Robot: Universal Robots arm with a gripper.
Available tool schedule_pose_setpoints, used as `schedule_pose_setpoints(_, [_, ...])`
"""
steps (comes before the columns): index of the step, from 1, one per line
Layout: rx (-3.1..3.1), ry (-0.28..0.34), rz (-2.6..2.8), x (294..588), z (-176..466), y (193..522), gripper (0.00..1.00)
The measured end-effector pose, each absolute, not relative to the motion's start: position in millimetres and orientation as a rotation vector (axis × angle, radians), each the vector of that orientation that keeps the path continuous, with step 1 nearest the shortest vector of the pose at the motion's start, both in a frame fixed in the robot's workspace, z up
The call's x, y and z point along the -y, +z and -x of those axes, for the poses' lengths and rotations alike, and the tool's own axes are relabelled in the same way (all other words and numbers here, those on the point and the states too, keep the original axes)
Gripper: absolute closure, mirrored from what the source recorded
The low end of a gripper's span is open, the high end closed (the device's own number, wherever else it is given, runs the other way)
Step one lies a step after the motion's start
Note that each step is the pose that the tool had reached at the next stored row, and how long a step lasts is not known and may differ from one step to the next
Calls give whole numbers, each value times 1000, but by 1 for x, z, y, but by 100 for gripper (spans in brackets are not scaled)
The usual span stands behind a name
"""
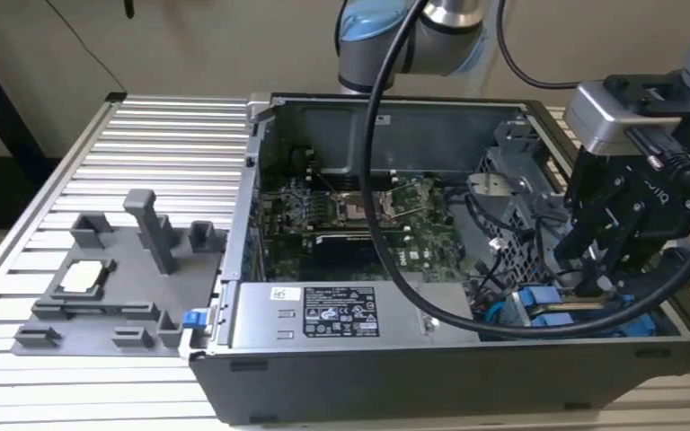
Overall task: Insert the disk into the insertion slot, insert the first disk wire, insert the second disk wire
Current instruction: 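Insert the disk into the insertion slot, then insert the first disk wire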
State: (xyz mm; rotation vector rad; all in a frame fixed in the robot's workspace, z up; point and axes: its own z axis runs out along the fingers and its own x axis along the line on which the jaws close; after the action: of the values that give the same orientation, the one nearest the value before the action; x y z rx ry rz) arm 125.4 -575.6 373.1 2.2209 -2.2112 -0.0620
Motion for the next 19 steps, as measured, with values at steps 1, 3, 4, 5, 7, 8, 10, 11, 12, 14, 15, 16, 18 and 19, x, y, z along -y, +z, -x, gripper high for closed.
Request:
schedule_pose_setpoints(1, [2211,-62,-2221,575,-125,373,53])
schedule_pose_setpoints(3, [2211,-62,-2221,575,-125,374,53])
schedule_pose_setpoints(4, [2211,-62,-2221,575,-125,377,53])
schedule_pose_setpoints(5, [2211,-62,-2221,575,-125,379,53])
schedule_pose_setpoints(7, [2211,-62,-2221,575,-125,386,53])
schedule_pose_setpoints(8, [2211,-62,-2221,575,-125,389,53])
schedule_pose_setpoints(10, [2211,-62,-2221,575,-125,397,53])
schedule_pose_setpoints(11, [2211,-62,-2220,575,-125,401,53])
schedule_pose_setpoints(12, [2211,-62,-2221,575,-125,404,53])
schedule_pose_setpoints(14, [2211,-61,-2221,575,-125,407,53])
schedule_pose_setpoints(15, [2215,-53,-2225,575,-125,407,53])
schedule_pose_setpoints(16, [2223,-34,-2234,575,-125,407,53])
schedule_pose_setpoints(18, [2240,7,-2253,575,-124,407,53])
schedule_pose_setpoints(19, [2249,27,-2263,575,-123,407,53])
